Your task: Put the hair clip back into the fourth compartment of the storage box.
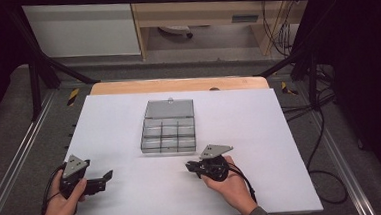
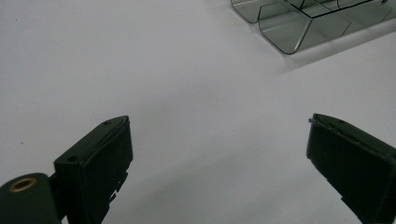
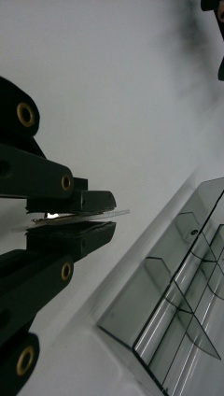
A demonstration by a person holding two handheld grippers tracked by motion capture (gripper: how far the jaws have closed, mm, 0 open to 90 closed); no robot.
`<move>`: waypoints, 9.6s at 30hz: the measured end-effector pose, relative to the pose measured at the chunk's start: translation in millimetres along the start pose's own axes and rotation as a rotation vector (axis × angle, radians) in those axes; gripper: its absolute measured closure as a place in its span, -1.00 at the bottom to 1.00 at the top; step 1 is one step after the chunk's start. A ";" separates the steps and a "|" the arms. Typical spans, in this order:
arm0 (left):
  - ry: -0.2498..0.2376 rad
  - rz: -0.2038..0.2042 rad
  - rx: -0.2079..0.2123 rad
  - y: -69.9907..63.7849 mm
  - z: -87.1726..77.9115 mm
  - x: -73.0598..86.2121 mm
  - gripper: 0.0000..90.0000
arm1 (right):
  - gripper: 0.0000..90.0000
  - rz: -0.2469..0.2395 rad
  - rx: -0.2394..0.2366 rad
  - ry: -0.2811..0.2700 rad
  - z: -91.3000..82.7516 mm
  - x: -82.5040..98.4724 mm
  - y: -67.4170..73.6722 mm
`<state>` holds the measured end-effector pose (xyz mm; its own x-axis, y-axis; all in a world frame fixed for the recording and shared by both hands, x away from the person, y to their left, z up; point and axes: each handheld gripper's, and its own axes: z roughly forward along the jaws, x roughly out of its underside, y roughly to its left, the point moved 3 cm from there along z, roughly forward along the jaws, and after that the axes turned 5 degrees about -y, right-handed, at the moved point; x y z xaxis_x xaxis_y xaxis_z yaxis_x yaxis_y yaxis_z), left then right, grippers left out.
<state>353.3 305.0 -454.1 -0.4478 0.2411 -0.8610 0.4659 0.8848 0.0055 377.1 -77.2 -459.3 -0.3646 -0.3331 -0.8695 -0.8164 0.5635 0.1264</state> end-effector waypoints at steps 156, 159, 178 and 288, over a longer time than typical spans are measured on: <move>0.023 0.015 0.004 -1.1 2.4 1.7 -0.84 | 0.87 0.017 0.045 -0.017 126.8 -100.9 -4.3; 0.024 0.016 0.004 -1.3 2.5 1.8 -0.84 | 0.87 0.014 0.049 -0.011 128.0 -99.9 -4.7; 0.030 0.020 0.008 -1.4 2.7 2.2 -0.85 | 0.87 -0.002 0.067 0.026 134.5 -94.0 -5.3; -0.040 -0.008 -0.008 -6.7 3.6 -3.9 -0.85 | -0.94 0.015 0.155 -0.168 -20.7 -94.9 -22.9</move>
<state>354.7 296.8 -452.6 -0.4207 0.2185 -0.8805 0.4563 0.8898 0.0028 421.1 -74.2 -369.7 -0.2856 -0.2007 -0.9371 -0.7282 0.6812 0.0760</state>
